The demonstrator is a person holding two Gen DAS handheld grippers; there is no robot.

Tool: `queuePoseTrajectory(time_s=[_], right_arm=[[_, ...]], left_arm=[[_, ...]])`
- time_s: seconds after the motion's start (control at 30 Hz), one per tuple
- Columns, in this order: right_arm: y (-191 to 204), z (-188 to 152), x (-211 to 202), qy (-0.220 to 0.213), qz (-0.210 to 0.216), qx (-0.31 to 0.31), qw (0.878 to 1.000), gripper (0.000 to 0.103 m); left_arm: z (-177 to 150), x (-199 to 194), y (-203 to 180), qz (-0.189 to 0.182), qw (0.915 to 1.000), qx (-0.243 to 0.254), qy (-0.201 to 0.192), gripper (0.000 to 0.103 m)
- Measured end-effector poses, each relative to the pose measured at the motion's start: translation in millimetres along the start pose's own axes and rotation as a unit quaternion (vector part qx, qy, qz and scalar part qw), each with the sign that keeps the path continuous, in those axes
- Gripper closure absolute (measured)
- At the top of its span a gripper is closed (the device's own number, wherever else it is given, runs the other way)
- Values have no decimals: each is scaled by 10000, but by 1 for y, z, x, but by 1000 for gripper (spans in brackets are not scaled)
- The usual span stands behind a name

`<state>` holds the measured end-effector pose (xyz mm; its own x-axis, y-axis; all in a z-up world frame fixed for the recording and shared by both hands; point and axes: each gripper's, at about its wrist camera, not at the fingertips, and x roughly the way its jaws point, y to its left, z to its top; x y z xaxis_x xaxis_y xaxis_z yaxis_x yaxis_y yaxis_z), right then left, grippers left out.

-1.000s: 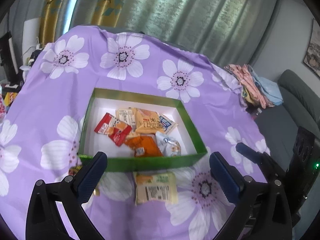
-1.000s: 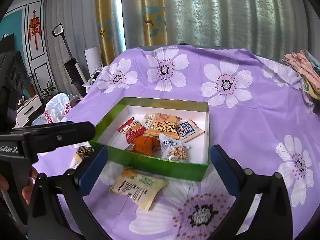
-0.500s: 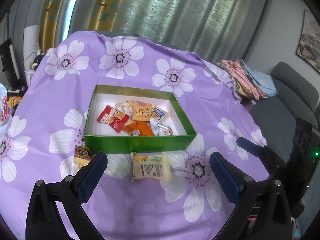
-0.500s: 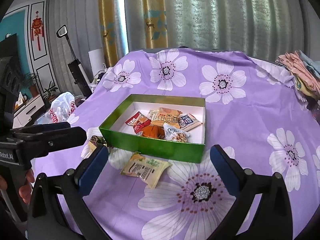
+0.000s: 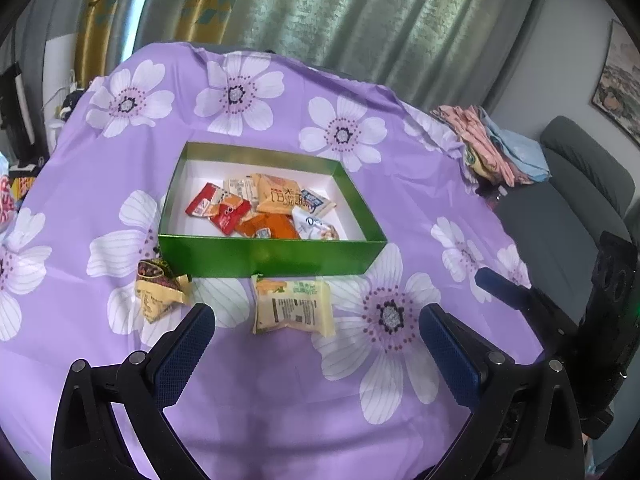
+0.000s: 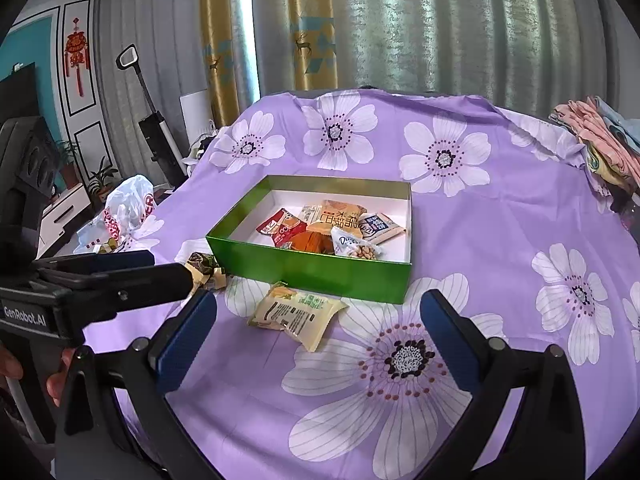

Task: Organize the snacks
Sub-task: 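Move the right gripper to the pale green-and-white packet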

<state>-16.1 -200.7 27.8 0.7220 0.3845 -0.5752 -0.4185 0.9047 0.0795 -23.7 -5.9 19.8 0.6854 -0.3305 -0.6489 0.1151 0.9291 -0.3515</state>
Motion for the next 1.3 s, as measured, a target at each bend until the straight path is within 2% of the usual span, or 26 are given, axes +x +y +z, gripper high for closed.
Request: queuePoseTrajectory(time_s=[0.27, 0.47, 0.77, 0.9, 1.07, 1.3], right_arm=[[1, -5, 9, 116, 76, -5, 9999, 1], [-2, -15, 21, 296, 138, 71, 9994, 1], [-5, -42, 56, 865, 321, 139, 9956, 1], [-8, -48, 70, 1022, 508, 229, 9932, 1], [-6, -56, 89, 1227, 680, 204, 9899, 6], [-9, -56, 118, 1388, 841, 285, 9863, 20]], left_arm=[[-5, 9, 5, 18, 9999, -75, 122, 2], [-15, 27, 14, 32, 9991, -182, 369, 2], [-30, 59, 34, -31, 9953, -526, 818, 2], [-32, 72, 42, -196, 9932, -670, 932, 2], [-26, 89, 46, -256, 9926, -687, 966, 2], [-17, 115, 47, -290, 9920, -680, 1022, 2]])
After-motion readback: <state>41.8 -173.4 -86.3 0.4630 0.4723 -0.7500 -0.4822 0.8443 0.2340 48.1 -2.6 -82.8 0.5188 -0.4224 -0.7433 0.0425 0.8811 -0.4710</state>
